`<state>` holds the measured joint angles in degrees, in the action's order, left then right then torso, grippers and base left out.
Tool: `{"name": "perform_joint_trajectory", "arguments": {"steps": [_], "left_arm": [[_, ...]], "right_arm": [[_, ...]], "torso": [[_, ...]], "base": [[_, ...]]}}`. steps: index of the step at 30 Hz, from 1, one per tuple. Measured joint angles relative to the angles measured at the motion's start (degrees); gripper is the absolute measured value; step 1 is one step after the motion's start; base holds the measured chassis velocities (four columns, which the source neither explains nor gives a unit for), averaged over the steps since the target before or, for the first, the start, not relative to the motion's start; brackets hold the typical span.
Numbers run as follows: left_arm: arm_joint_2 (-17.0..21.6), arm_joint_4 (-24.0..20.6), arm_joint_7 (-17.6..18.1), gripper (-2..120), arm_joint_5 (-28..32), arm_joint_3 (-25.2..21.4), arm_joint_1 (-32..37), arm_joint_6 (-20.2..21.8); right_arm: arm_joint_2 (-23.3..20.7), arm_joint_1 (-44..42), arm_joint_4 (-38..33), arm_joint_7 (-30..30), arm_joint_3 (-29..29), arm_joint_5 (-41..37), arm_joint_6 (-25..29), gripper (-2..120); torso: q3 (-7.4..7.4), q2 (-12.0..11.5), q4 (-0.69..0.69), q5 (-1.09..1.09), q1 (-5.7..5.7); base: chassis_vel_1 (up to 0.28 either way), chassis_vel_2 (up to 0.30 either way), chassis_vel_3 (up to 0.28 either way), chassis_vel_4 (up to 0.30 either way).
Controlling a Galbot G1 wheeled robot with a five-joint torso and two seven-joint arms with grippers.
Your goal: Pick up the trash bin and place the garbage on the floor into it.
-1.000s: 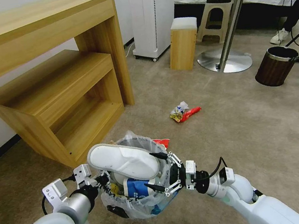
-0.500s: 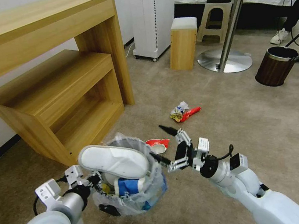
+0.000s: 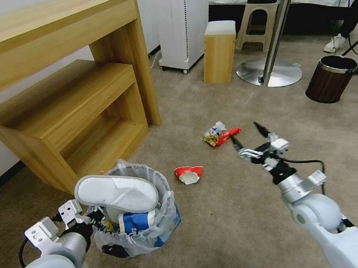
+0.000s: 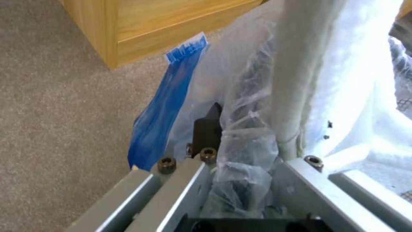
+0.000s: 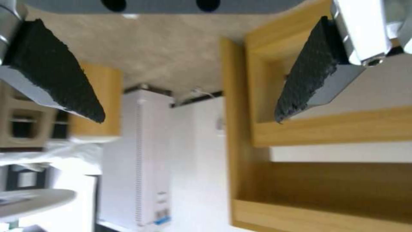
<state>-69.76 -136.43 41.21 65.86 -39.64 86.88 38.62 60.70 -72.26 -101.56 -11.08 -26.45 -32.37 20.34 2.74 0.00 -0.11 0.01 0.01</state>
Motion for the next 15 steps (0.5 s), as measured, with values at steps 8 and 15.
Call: {"name": "perform_joint_trajectory", "arguments": {"steps": [8, 15], "left_arm": [[-0.05, -0.29, -0.73, 1, -2.51, 0.99, 0.30, -0.61], [-0.26, -0.02, -1.67, 1, -3.46, 1.26, 0.52, -1.38]], "right_arm": [[1.39, -2.34, 4.52, 0.37, -1.77, 0.30, 3.52, 100], [1.68, -2.97, 4.71, -0.38, -1.63, 0.33, 4.65, 100]], "torso": [[0.00, 0.00, -0.01, 0.00, 0.00], [0.00, 0.00, 0.00, -0.01, 0.00]], "base": [[0.000, 0.000, 0.000, 0.000], [0.000, 0.000, 0.000, 0.000]]}}
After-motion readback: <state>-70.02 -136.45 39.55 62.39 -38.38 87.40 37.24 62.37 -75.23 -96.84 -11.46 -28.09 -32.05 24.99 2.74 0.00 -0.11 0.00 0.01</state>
